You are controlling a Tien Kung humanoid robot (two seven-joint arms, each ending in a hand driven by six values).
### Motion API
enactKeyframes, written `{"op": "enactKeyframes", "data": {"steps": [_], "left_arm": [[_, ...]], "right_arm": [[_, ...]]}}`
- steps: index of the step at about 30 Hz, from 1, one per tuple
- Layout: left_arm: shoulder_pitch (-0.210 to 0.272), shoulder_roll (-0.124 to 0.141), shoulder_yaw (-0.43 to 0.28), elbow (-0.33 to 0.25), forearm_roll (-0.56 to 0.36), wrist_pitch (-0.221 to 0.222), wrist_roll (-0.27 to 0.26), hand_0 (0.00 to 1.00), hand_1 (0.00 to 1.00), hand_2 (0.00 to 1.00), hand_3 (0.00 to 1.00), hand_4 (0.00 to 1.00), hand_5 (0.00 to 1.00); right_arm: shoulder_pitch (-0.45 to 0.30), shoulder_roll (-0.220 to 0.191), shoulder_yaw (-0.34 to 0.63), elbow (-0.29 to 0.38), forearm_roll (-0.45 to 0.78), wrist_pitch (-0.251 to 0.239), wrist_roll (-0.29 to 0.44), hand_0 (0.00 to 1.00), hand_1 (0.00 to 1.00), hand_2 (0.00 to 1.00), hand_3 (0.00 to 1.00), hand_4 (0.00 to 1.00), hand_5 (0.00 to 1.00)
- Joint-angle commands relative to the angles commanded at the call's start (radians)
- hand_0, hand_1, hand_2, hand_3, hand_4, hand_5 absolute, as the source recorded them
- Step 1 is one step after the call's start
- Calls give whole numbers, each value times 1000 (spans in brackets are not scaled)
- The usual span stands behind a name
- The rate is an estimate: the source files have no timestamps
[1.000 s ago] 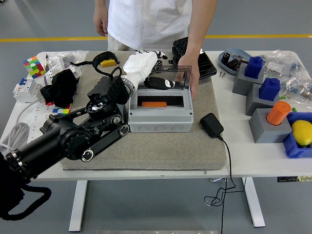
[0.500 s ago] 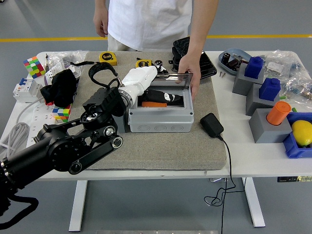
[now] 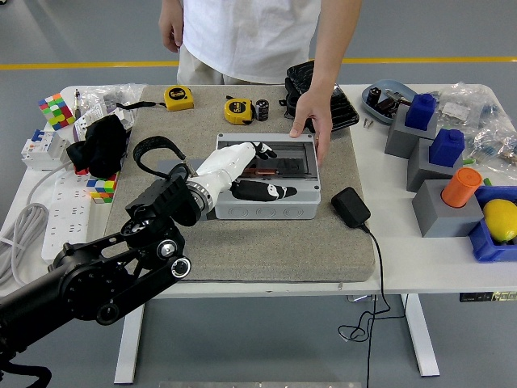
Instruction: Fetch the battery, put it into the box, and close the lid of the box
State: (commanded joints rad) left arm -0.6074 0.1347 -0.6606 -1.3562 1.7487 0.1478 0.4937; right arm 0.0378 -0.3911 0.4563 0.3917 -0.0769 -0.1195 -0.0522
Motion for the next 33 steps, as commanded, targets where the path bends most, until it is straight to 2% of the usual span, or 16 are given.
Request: {"op": "enactKeyframes", "data": {"steps": [4, 10, 14, 23, 27, 30, 33], "left_arm": [[24, -11, -26, 1, 1, 1, -3, 774, 788, 789, 779, 977, 654], [58, -9, -92, -39, 5, 12, -18, 768, 786, 787, 778, 974, 650], [96, -10, -143, -69, -38, 50, -72, 751, 778, 762, 770, 974, 648], [181, -9, -250, -86, -324, 223, -312, 718, 753, 727, 741, 966, 626], [211, -1, -291, -85, -480, 266, -422, 698, 733, 689, 709, 963, 607], [231, 4, -328, -83, -579, 274, -460, 698, 733, 689, 709, 963, 607], [246, 2, -374, -75, -619, 270, -455, 691, 722, 678, 700, 964, 616]], "right_arm": [[0, 0, 2, 0, -1, 0, 0, 623, 643, 665, 568, 993, 517], [1, 2, 0, 0, -1, -1, 1, 624, 642, 665, 568, 993, 518], [2, 2, -2, -1, 0, -1, 1, 623, 642, 665, 568, 993, 518], [2, 0, -1, -3, 2, -1, 0, 623, 642, 666, 568, 993, 518], [3, 0, -1, -4, 2, -1, -1, 623, 642, 665, 568, 993, 517], [5, 1, -5, -7, 7, -1, -1, 623, 642, 665, 568, 993, 517], [7, 4, -6, -13, 14, -1, -2, 623, 642, 665, 568, 993, 518]]}}
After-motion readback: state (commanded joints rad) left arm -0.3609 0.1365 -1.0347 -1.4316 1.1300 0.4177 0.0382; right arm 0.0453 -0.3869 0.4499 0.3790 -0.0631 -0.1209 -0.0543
